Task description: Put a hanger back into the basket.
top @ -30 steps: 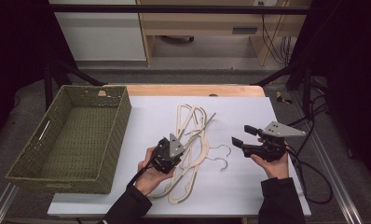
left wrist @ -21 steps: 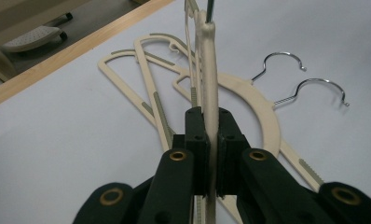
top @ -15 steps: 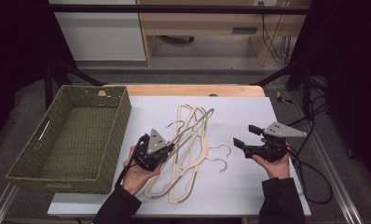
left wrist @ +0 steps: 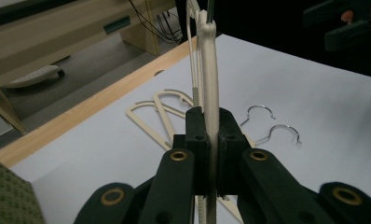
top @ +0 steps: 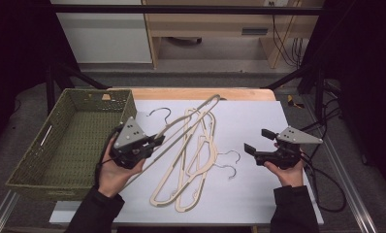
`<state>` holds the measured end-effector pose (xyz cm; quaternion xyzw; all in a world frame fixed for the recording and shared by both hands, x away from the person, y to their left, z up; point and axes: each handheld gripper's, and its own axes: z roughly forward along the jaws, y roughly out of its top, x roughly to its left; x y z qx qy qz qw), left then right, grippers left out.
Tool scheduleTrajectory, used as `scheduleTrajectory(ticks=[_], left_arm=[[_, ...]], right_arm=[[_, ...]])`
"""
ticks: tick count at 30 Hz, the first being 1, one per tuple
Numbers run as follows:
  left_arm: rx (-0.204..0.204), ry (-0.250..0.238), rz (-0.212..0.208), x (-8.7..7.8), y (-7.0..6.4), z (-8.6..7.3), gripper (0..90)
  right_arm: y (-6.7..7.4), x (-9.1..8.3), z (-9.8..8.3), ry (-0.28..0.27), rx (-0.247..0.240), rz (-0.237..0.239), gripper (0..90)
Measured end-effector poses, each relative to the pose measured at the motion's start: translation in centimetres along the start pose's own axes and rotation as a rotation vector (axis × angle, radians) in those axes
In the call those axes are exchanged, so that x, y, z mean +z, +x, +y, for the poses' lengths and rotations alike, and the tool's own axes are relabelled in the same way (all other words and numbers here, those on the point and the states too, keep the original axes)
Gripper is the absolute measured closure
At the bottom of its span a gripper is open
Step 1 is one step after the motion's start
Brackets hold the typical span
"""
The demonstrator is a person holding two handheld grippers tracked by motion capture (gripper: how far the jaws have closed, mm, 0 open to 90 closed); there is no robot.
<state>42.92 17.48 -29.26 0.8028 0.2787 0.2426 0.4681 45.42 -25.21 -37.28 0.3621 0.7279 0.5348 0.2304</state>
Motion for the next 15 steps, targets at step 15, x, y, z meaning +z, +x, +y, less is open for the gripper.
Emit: scheduleTrajectory(ticks=[15], left_arm=[[0.007, 0.004, 0.115, -5.9, 7.7, 0.5, 85.8]], right_arm=[[0.0, -0.1, 0.1, -0.004, 0.003, 0.002, 12.6]])
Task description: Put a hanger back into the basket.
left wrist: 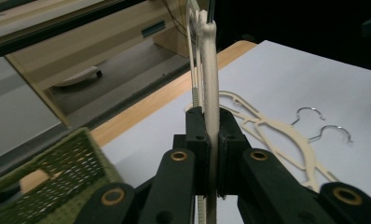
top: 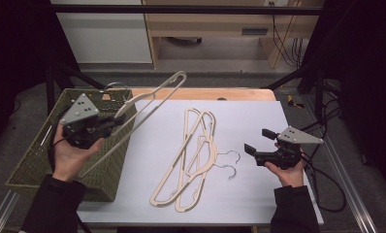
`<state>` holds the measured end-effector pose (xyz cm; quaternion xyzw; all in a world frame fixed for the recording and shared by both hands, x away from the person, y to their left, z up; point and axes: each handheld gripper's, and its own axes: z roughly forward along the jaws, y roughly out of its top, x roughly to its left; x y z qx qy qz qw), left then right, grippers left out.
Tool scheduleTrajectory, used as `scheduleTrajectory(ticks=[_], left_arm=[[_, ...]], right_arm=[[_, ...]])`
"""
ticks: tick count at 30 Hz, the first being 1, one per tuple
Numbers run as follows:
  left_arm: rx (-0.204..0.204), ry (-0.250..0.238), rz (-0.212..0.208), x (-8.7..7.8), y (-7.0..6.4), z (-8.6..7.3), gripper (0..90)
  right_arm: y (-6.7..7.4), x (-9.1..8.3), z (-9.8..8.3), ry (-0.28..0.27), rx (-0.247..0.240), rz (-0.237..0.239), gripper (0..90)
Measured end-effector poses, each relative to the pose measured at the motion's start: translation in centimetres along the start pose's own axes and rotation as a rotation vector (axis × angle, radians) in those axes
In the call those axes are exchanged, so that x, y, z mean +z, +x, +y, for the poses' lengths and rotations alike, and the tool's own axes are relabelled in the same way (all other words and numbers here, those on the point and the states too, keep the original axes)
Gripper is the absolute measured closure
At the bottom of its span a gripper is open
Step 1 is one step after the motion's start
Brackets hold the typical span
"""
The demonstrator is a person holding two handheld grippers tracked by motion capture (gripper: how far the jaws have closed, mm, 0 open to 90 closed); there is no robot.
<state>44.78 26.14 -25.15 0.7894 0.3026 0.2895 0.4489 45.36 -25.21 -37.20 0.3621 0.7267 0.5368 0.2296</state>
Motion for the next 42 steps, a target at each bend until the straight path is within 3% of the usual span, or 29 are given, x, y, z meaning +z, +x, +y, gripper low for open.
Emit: scheduleTrajectory(ticks=[9, 19, 26, 33, 42], left_arm=[[0.015, 0.047, 0.077, -1.9, 4.8, -2.2, 85.8], [-0.04, 0.069, 0.133, -2.3, 9.0, -5.7, 85.8], [-0.055, 0.119, 0.152, -2.2, 10.7, -7.9, 85.8], [-0.056, 0.156, 0.178, -2.0, 11.6, -9.8, 85.8], [-0.054, 0.159, 0.16, -2.3, 11.5, -11.6, 85.8]], right_arm=[[0.0, 0.1, 0.0, 0.006, -0.001, -0.003, 11.9], [0.1, 0.1, 0.0, -0.003, -0.002, 0.017, 9.3], [0.2, 0.0, 0.0, -0.012, -0.012, 0.027, 7.3], [0.2, 0.0, 0.0, -0.009, -0.014, 0.025, 6.5], [0.3, -0.1, 0.0, -0.01, -0.015, 0.028, 5.5]])
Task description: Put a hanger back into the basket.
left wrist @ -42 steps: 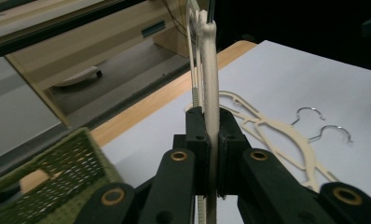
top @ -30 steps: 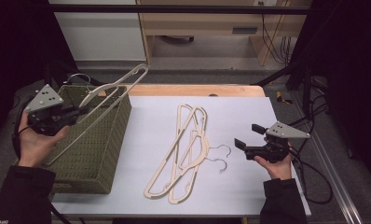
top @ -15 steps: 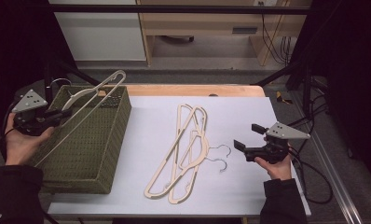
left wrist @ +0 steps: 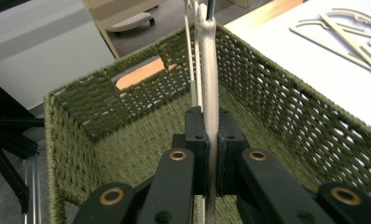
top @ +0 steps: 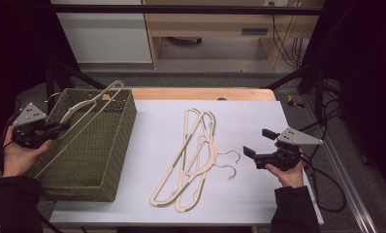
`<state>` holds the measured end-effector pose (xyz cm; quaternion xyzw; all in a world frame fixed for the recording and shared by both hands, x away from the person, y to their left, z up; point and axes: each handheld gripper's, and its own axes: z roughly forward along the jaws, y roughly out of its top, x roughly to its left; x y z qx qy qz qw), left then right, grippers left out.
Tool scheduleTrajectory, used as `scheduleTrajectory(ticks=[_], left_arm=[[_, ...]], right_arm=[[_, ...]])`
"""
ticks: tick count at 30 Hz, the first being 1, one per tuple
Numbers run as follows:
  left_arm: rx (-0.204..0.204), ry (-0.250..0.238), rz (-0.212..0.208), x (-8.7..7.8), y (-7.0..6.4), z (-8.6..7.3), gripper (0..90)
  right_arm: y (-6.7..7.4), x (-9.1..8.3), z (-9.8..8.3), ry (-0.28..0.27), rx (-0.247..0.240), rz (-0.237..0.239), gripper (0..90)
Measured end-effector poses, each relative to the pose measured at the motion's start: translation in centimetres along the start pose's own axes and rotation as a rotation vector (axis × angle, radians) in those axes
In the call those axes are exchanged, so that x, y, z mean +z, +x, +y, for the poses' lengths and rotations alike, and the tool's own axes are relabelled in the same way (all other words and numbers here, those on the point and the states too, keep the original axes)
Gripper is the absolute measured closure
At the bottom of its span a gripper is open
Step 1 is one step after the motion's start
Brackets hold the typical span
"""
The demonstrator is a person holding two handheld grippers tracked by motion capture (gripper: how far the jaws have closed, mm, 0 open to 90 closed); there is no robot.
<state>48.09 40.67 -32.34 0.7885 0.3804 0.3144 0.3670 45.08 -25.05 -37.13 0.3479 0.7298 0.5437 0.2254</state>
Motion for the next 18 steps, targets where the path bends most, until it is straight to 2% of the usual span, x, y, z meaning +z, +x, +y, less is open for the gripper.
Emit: scheduleTrajectory(ticks=[4, 8, 11, 15, 18], left_arm=[[0.02, 0.011, -0.012, -0.4, 0.1, -0.7, 85.9], [0.018, 0.023, -0.028, -0.4, 0.2, -1.4, 85.9], [0.035, 0.028, -0.021, 0.3, -0.4, -1.9, 85.9], [0.06, 0.078, 0.012, 1.8, -1.3, -2.8, 85.9], [0.065, 0.108, 0.004, 2.8, -1.7, -3.9, 85.8]], right_arm=[[0.0, -0.1, 0.0, -0.001, -0.003, -0.005, 5.4], [0.0, 0.0, 0.0, 0.003, -0.002, -0.002, 5.3], [0.0, 0.0, 0.0, 0.006, -0.006, -0.002, 5.1], [0.0, -0.1, 0.0, 0.004, -0.005, 0.0, 4.9], [0.0, -0.2, 0.0, -0.003, -0.008, 0.0, 4.8]])
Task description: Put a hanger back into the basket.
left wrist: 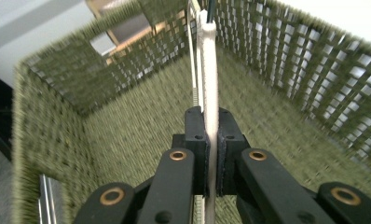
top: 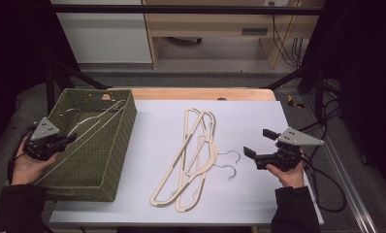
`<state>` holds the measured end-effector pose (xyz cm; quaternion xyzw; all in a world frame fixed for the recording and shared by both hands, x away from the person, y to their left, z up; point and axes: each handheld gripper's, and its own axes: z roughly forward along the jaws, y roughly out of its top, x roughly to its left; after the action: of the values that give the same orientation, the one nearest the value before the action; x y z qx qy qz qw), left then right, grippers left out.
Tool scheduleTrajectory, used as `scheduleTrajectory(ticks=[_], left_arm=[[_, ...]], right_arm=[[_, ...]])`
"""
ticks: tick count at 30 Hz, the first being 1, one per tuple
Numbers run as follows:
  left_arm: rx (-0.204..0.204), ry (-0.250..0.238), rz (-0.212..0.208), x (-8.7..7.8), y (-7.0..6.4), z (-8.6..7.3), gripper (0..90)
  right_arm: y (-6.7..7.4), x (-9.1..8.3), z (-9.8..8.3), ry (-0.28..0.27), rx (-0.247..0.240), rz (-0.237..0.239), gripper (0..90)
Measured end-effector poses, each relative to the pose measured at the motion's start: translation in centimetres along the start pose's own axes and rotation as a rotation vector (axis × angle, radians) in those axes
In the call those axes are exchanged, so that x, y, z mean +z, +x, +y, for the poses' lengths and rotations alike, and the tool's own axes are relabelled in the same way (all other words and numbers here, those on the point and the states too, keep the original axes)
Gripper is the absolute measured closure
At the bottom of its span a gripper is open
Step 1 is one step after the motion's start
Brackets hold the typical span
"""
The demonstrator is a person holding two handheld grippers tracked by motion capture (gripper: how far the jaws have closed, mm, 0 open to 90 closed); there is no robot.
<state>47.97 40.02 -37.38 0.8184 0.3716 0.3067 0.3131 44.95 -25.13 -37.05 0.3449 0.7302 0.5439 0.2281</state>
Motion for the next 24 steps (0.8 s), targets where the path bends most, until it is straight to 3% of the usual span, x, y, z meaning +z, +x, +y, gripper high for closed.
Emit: scheduleTrajectory(ticks=[4, 7, 12, 19, 24], left_arm=[[0.032, 0.046, -0.034, 0.9, -0.8, -0.8, 85.3], [0.008, 0.058, -0.065, 1.1, -1.1, -0.7, 83.7], [0.013, 0.102, -0.094, 1.5, -1.6, -0.9, 81.4], [0.077, 0.177, -0.147, 1.9, -2.6, -0.8, 76.8], [0.125, 0.196, -0.151, 2.2, -3.3, -0.8, 73.7]], right_arm=[[0.1, -0.2, 0.0, -0.01, -0.001, 0.004, 4.3], [0.3, -0.4, 0.0, -0.016, 0.002, 0.006, 4.1], [0.7, -0.8, -0.2, -0.016, 0.003, 0.011, 3.8], [1.4, -1.4, -0.8, 0.003, -0.001, 0.018, 3.0], [1.4, -1.5, -0.9, 0.003, 0.0, 0.016, 3.0]])
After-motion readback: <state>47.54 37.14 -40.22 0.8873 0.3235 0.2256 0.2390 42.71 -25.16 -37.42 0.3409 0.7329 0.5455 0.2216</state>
